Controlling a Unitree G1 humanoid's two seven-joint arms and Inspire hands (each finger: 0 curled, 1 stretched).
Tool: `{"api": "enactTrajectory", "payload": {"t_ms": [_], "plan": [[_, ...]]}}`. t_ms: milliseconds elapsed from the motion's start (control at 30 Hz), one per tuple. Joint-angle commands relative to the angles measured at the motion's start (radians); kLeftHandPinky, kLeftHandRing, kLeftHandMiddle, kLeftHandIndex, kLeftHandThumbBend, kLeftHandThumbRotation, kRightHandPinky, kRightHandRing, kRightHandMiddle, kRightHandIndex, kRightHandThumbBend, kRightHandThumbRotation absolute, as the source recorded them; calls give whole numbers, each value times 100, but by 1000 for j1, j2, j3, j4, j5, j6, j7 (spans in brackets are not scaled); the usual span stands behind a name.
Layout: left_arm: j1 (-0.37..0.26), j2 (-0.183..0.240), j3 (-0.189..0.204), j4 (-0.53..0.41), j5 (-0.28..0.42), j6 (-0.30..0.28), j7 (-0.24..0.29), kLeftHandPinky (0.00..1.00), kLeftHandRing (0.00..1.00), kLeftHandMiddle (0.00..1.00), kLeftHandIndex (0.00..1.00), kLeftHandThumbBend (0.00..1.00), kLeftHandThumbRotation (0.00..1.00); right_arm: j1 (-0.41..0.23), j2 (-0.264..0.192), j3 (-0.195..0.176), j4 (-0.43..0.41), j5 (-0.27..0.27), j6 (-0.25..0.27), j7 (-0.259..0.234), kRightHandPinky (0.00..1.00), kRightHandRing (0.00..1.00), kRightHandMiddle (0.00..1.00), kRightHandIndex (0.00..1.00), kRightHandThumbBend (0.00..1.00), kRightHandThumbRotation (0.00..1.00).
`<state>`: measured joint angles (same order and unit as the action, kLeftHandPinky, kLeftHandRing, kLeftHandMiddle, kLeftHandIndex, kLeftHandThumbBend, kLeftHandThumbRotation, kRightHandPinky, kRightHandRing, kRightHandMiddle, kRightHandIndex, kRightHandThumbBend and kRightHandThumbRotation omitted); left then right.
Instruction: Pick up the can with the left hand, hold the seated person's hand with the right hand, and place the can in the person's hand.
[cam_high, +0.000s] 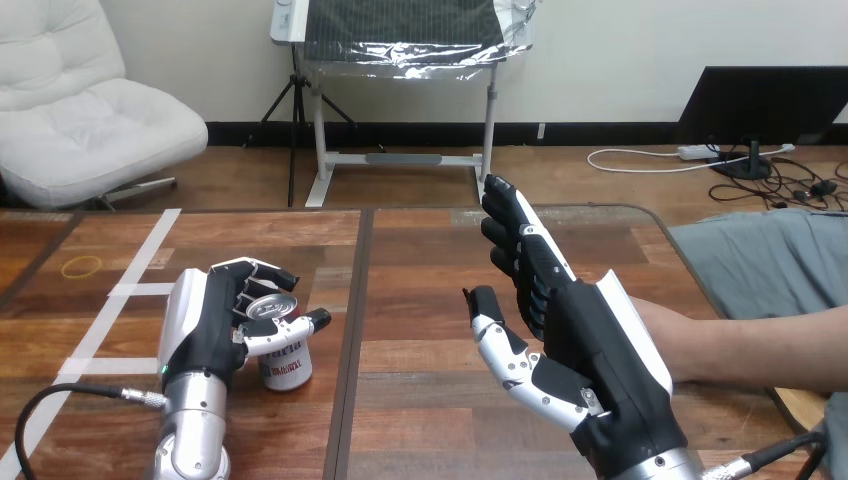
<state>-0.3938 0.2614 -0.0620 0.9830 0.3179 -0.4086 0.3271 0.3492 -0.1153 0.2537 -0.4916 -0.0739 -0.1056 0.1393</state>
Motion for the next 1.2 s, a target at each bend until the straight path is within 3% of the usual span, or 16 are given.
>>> {"api": "enactTrajectory", "payload": {"t_ms": [0, 667, 1167], "plan": [[-33, 1, -6, -35, 2, -48, 20, 40, 43, 48, 51, 70, 0, -53, 8, -21, -32, 18, -8, 0, 100, 100, 100, 100, 0, 0], [1, -11, 6, -137, -14, -141, 2, 38, 41, 47, 51, 70, 0, -68, 9, -32, -19, 22, -16, 1, 100, 100, 100, 100, 0, 0], [42, -26, 5, -301, -20, -132, -17, 39, 42, 47, 50, 70, 0, -79, 9, -41, -6, 33, -26, 2, 100, 100, 100, 100, 0, 0]]}}
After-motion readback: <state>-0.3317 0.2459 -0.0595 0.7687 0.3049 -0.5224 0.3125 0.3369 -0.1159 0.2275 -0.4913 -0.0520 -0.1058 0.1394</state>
